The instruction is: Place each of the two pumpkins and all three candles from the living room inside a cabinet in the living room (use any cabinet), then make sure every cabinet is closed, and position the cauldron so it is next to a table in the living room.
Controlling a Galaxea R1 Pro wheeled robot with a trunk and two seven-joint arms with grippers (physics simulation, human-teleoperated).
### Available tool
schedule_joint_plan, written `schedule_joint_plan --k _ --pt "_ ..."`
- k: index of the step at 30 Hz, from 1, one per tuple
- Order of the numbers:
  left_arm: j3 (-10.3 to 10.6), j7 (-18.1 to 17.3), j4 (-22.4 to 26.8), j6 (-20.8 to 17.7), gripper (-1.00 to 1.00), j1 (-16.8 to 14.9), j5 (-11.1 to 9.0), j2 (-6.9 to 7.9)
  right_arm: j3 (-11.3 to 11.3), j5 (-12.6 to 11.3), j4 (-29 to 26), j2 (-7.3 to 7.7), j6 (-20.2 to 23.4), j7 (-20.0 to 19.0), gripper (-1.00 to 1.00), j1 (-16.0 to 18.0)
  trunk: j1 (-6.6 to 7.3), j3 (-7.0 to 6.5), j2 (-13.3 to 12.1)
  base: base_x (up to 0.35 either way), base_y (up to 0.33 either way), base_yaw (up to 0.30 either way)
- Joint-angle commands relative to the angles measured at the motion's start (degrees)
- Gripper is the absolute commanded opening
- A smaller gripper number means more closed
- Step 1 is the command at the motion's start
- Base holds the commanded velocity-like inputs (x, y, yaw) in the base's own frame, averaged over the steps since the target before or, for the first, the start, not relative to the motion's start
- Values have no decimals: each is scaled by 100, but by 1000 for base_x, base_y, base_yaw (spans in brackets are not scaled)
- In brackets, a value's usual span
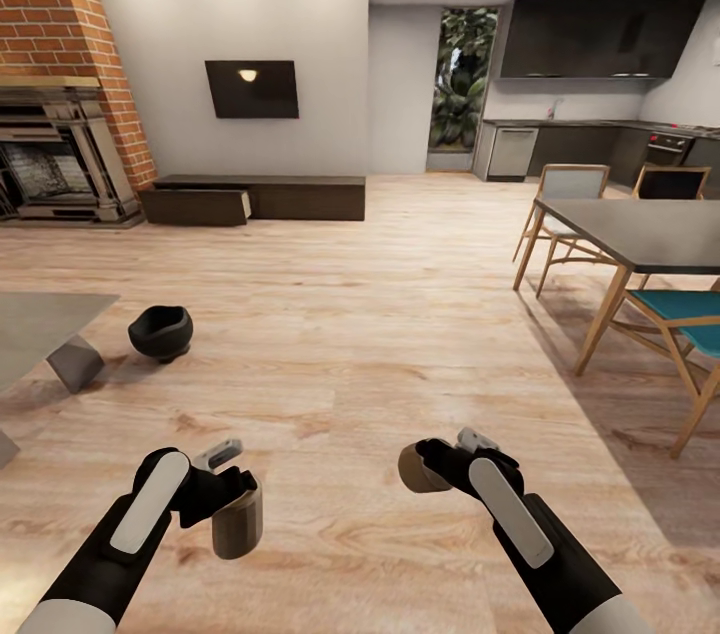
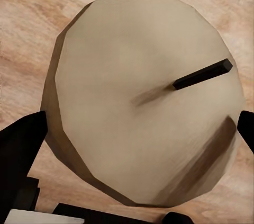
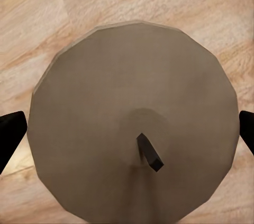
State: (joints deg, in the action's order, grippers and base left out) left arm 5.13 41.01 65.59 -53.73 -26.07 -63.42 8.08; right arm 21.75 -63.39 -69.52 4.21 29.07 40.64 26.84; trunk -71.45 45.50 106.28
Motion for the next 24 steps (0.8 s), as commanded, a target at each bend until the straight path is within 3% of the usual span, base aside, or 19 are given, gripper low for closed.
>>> schedule_joint_plan --k 1,24 --pt "14 64 6 -4 -100 -3 -56 7 13 -34 -8 4 11 44 -100 5 23 -13 -39 0 0 -1" --pt "14 66 -9 1 -100 -3 -57 1 13 -40 -1 -7 11 47 -100 5 528 -426 -961 0 0 0"
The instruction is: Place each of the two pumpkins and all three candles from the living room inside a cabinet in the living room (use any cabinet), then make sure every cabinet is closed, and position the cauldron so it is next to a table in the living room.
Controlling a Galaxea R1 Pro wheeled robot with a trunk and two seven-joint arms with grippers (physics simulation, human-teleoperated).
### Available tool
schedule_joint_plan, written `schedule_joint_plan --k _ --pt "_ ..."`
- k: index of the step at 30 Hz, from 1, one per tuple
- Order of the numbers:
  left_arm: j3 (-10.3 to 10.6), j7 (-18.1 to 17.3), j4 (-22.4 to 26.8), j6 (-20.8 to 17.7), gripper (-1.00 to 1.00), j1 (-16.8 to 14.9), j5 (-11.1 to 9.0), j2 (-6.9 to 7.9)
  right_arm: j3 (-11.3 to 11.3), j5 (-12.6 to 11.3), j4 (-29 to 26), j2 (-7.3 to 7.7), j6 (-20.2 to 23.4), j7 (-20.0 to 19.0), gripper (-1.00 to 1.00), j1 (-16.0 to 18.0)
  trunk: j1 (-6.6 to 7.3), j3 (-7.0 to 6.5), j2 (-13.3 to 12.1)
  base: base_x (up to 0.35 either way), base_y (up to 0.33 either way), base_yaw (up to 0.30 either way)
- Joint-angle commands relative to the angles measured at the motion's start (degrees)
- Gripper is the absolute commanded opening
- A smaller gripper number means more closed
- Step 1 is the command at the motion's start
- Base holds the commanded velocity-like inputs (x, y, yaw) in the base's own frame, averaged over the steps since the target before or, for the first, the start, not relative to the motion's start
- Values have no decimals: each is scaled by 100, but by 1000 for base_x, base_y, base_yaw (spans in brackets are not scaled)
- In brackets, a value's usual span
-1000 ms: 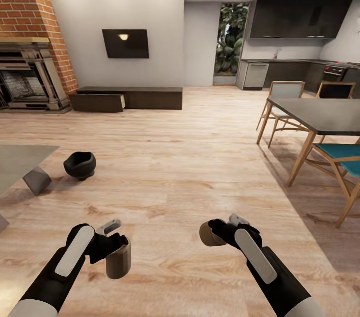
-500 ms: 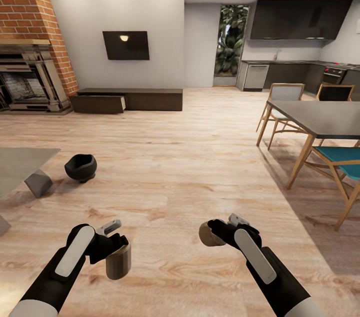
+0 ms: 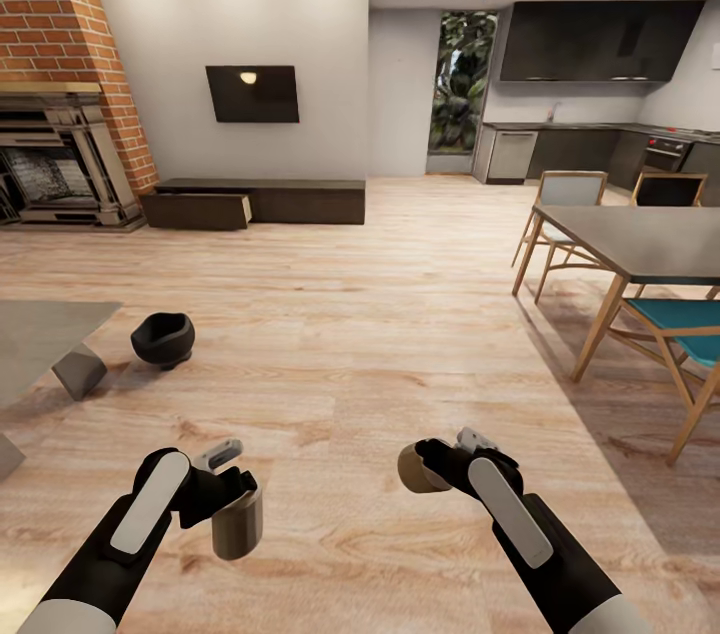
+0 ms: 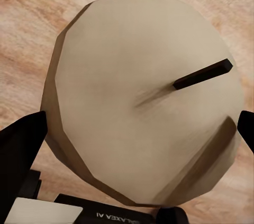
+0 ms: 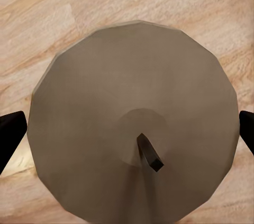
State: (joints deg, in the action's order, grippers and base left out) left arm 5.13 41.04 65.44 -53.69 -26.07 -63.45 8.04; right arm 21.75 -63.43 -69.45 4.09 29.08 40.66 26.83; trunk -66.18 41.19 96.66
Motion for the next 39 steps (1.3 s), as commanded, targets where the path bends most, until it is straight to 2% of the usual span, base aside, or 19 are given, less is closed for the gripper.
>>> schedule_joint_plan --k 1,18,20,24,27,29,33,37,39 --pt "14 61 5 -2 -100 -4 -54 5 13 -36 -8 5 10 46 -100 6 23 -13 -39 0 0 0" --pt "35 71 -55 14 -100 -4 14 5 14 39 1 4 2 47 -100 6 396 -318 -720 0 0 0" --pt "104 81 -80 20 -100 -4 183 5 15 41 5 4 1 47 -100 5 440 -354 -801 0 0 0" --pt "245 89 -239 286 -100 -10 980 -2 64 43 8 21 19 73 -100 6 528 -426 -961 0 0 0" --pt "264 88 -323 469 -100 -12 1304 -56 79 51 8 54 64 101 -100 6 594 -479 -1081 0 0 0" --pt "273 88 -340 505 -100 -12 1366 -75 82 56 9 75 80 108 -100 6 638 -515 -1162 0 0 0" --pt "294 57 -317 516 -100 -12 1393 -77 89 93 72 123 98 116 -100 6 638 -515 -1162 10 0 0" --pt "311 42 -299 518 -100 -12 1396 -73 88 636 223 112 445 102 -100 6 638 -515 -1162 7 0 0" --pt "312 34 -328 518 -100 -12 1396 -74 85 711 232 105 531 101 -100 6 638 -515 -1162 36 -9 0"
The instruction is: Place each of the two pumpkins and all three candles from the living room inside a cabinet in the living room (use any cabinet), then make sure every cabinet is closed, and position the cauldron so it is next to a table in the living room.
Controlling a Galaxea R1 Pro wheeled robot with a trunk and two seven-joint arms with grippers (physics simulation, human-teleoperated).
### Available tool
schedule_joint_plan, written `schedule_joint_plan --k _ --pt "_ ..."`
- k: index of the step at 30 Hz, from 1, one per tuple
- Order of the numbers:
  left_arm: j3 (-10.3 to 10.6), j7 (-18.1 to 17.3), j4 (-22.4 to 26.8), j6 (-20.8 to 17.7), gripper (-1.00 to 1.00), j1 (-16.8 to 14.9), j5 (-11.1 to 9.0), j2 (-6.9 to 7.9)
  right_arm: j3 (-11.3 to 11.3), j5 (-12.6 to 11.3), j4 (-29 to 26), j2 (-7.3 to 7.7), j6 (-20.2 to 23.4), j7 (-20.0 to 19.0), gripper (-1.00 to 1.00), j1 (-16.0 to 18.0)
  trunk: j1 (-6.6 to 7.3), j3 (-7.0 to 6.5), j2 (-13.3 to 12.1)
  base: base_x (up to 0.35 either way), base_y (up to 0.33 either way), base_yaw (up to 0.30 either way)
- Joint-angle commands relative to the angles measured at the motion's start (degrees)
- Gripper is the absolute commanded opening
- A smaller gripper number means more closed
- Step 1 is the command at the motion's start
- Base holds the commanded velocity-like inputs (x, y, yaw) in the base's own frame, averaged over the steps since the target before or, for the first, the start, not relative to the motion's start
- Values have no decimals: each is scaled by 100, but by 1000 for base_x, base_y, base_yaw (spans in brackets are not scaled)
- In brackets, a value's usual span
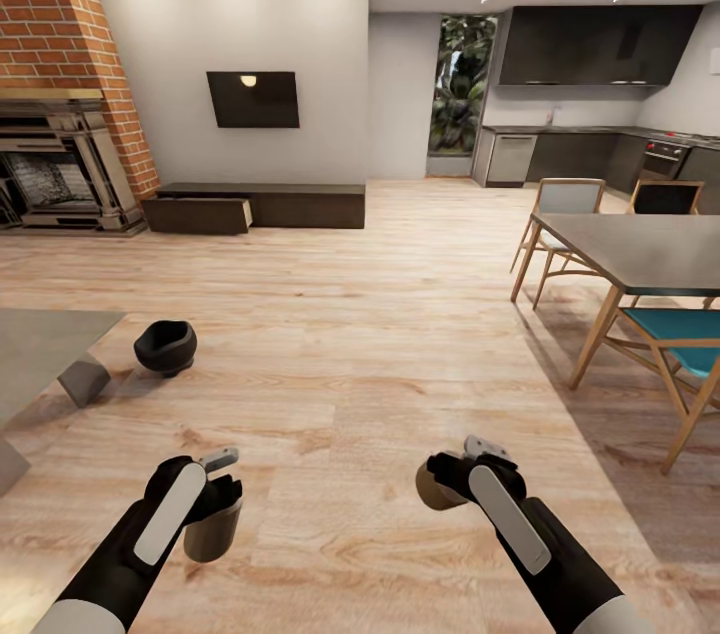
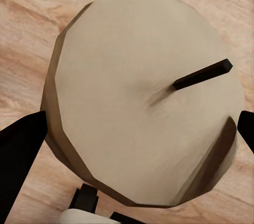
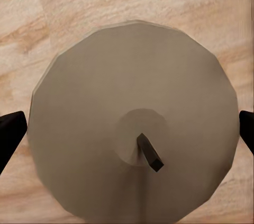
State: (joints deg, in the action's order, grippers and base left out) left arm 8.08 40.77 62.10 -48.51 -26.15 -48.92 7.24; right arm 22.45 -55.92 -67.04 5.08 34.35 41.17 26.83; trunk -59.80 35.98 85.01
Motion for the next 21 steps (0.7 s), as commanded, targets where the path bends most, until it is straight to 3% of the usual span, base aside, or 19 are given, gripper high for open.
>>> schedule_joint_plan --k 1,8,21 --pt "24 58 -4 -1 -100 -4 -56 6 15 -15 -5 1 33 51 -100 6 0 6 3 142 -65 0" --pt "193 66 -13 -1 -100 -4 -56 6 14 10 -2 -14 62 51 -100 6 0 6 3 254 -109 0" --pt "203 81 -14 -1 -100 -4 -56 5 14 20 -2 -16 63 40 -100 6 0 6 3 305 -21 0"
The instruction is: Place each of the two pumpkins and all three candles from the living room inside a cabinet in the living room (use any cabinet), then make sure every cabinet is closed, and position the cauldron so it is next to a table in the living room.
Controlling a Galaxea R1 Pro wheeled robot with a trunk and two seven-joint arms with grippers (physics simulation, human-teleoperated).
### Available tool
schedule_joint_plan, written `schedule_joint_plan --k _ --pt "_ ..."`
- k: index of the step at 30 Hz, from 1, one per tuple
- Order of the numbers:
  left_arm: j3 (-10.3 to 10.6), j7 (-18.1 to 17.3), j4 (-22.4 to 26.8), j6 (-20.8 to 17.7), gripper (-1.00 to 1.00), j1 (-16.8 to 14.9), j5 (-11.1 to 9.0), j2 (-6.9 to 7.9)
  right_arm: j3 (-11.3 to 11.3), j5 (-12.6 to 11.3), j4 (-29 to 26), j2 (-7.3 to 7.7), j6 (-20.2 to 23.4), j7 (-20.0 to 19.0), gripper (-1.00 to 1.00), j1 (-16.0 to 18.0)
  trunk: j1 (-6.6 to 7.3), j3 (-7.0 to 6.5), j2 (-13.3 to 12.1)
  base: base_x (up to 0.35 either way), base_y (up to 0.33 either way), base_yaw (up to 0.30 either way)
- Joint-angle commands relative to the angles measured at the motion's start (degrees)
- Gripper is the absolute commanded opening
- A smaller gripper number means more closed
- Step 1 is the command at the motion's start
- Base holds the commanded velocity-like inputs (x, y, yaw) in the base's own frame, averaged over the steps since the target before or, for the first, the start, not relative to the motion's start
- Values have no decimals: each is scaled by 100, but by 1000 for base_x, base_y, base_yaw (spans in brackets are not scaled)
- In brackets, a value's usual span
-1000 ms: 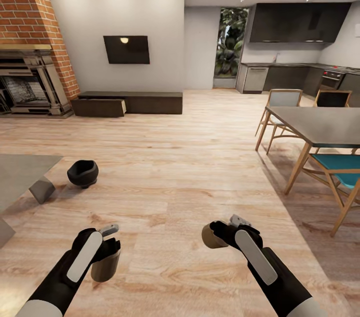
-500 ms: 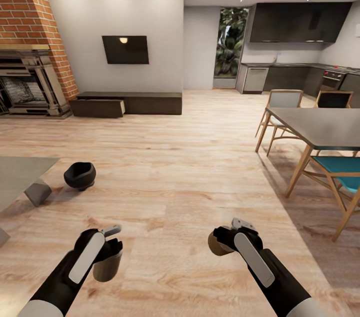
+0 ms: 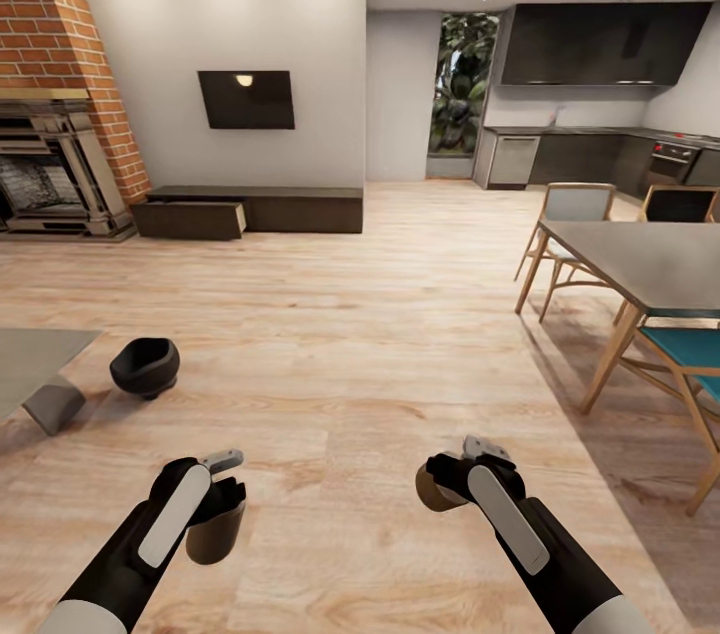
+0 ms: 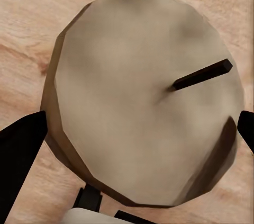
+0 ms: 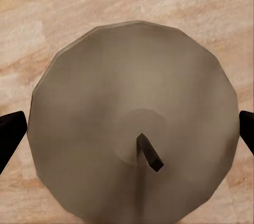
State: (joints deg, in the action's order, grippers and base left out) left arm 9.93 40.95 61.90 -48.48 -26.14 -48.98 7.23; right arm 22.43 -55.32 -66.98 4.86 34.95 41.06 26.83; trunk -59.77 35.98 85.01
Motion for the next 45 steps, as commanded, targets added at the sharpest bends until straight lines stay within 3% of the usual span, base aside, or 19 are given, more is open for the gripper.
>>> schedule_joint_plan --k 1,45 --pt "18 62 7 -3 -100 -5 -50 6 16 -45 -8 6 6 51 -100 7 -3 6 3 327 0 0" --pt "135 71 15 -3 -100 -5 -50 -1 16 -40 -8 6 12 25 -100 7 -3 6 3 325 0 0"
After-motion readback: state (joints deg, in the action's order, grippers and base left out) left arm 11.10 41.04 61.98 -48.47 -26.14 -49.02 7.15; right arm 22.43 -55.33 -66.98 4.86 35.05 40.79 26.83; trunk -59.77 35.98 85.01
